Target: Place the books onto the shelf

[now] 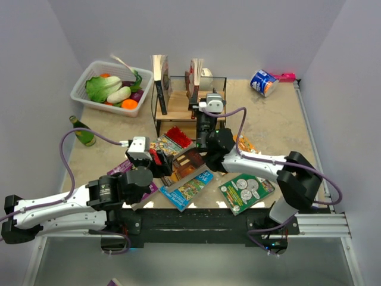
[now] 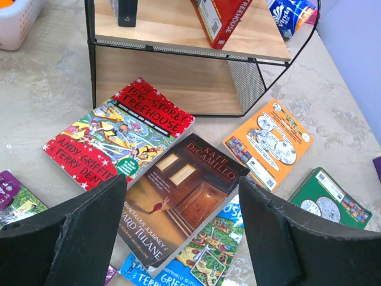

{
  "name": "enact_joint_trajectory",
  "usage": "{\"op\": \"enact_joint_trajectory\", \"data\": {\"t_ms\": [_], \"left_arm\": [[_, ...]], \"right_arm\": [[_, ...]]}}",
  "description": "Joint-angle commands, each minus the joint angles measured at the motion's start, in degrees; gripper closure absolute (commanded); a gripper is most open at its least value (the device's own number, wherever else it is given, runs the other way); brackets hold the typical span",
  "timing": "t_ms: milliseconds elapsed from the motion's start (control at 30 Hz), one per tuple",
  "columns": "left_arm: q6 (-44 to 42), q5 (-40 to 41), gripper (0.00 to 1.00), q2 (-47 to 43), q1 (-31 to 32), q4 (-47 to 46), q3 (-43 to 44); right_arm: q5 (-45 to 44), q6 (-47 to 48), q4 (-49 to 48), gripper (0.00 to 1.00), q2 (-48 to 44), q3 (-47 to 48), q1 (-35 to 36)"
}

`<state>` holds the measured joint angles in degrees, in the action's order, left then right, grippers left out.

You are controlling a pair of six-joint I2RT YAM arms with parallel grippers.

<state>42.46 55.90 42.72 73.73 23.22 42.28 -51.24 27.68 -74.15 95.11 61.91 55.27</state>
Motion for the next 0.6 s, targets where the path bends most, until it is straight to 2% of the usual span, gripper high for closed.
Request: {"op": "enact_joint_trajectory", "data": {"t_ms": [0, 300, 433, 500, 533, 567], "left_arm": [[1.9, 0.8, 0.19, -0.7, -0.2, -2.0, -0.6], [1.9, -0.4, 0.20, -0.7, -0.2, -2.8, -0.8], [0.4, -0.5, 0.20, -0.6, -0.2, -5.0, -0.7], [-2.5, -1.1, 0.20, -0.2, -0.2, -7.8, 0.1], [-4.9, -1.1, 0.21, 0.7, -0.2, -8.8, 0.6], [-6.1, -1.1, 0.21, 1.4, -0.2, -9.4, 1.4]], "right_arm": [[-2.0, 1.3, -11.1, 0.37, -7.3, -3.4, 1.9], [-3.9, 0.8, -4.0, 0.33, -16.8, -7.7, 3.1], [-12.9, -3.0, 5.5, 0.37, -18.7, -2.9, 1.9], [-13.6, -11.4, 27.5, 0.42, -20.2, 0.9, -1.4], [-6.2, -27.3, 51.6, 0.45, -22.1, 6.3, -3.6], [-2.1, -36.6, 61.3, 0.46, -22.7, 9.1, -9.6]]}}
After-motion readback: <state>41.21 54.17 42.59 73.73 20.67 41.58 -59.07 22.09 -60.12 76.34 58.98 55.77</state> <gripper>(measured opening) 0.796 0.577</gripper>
